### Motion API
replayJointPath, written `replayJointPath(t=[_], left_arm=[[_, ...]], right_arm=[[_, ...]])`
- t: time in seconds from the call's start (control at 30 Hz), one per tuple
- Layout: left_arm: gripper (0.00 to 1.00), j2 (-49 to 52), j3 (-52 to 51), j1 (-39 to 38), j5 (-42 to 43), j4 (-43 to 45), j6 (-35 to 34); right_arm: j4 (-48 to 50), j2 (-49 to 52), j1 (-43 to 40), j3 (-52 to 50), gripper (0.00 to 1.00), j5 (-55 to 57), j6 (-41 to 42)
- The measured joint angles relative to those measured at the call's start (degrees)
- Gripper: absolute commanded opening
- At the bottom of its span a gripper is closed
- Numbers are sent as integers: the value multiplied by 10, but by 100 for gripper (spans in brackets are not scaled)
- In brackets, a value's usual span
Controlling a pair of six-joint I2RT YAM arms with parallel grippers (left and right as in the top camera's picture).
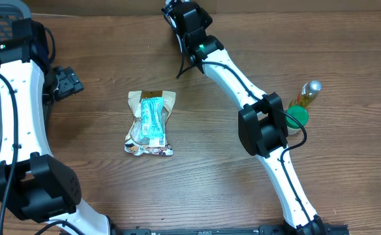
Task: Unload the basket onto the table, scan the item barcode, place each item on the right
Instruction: 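Hold the small teal pack in front of the scanner window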
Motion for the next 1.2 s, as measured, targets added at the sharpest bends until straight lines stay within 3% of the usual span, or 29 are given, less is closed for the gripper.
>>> replayJointPath(t=[0.9, 1.07, 1.2], left_arm=[[99, 0, 0, 0, 0, 0, 0], [99, 0, 0, 0, 0, 0, 0], [99, 0, 0, 0, 0, 0, 0]], right_arm=[[-11, -2, -4, -1, 4, -7, 3], [-85, -49, -4, -10, 4, -9, 31], [-223, -139, -4, -12, 4, -11, 83]])
